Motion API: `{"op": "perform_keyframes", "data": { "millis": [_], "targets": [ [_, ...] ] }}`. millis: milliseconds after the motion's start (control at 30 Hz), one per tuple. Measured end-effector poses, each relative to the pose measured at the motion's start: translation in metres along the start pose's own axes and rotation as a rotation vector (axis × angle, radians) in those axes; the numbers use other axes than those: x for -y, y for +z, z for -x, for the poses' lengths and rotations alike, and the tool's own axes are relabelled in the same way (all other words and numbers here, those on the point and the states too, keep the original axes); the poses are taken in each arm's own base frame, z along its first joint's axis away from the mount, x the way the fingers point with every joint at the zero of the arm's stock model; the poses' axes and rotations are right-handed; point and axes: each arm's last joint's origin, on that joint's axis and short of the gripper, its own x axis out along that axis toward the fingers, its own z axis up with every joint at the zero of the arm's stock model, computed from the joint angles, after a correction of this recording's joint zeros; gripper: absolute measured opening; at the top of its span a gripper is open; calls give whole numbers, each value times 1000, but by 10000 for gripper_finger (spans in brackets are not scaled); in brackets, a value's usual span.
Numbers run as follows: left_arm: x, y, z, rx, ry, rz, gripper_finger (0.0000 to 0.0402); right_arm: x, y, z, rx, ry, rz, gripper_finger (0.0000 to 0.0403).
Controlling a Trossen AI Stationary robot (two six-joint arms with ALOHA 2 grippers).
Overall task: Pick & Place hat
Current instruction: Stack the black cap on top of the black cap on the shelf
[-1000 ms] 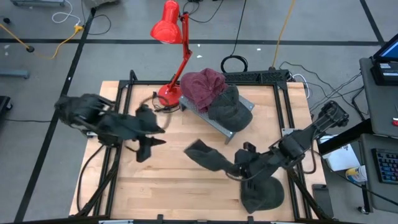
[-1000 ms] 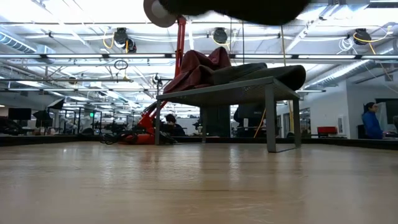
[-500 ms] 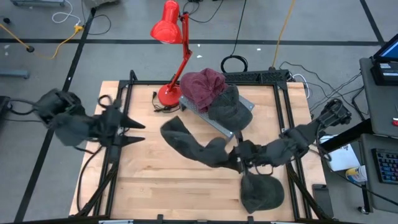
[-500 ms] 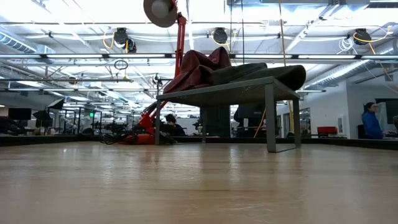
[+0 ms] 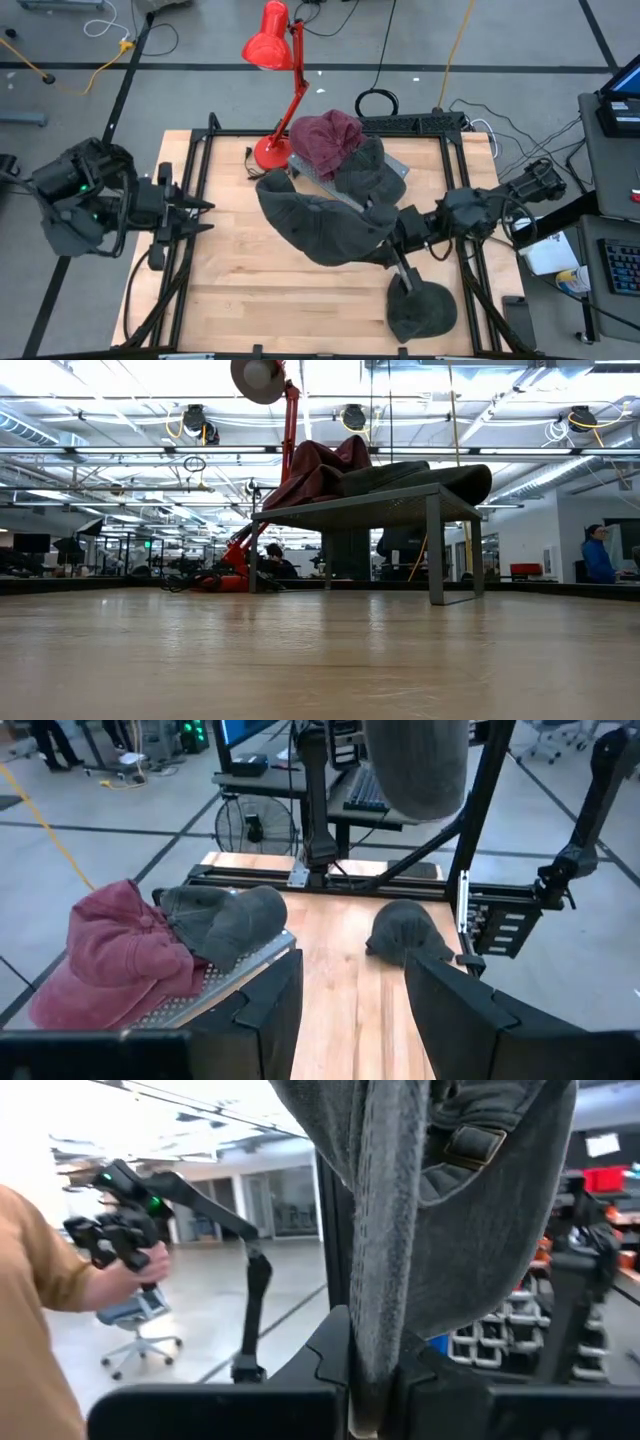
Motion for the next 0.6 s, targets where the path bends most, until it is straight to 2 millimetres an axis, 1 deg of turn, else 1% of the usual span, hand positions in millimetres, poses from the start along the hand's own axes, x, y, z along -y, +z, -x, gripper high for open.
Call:
{"op": "perform_keyframes", "data": {
  "millis": [133, 233, 400, 600],
  "targets": [
    [3, -7, 1, 60, 29, 30, 182, 6, 4, 0, 32, 65, 6, 8],
    [7, -10, -1, 106, 11, 39, 182, 10, 7, 0, 52, 101, 12, 8],
    [13, -14, -6, 187, -27, 52, 182, 14, 13, 0, 98, 180, 27, 8],
    [17, -15, -17, 286, -81, 54, 182, 19, 14, 0, 104, 213, 36, 8]
  ]
}}
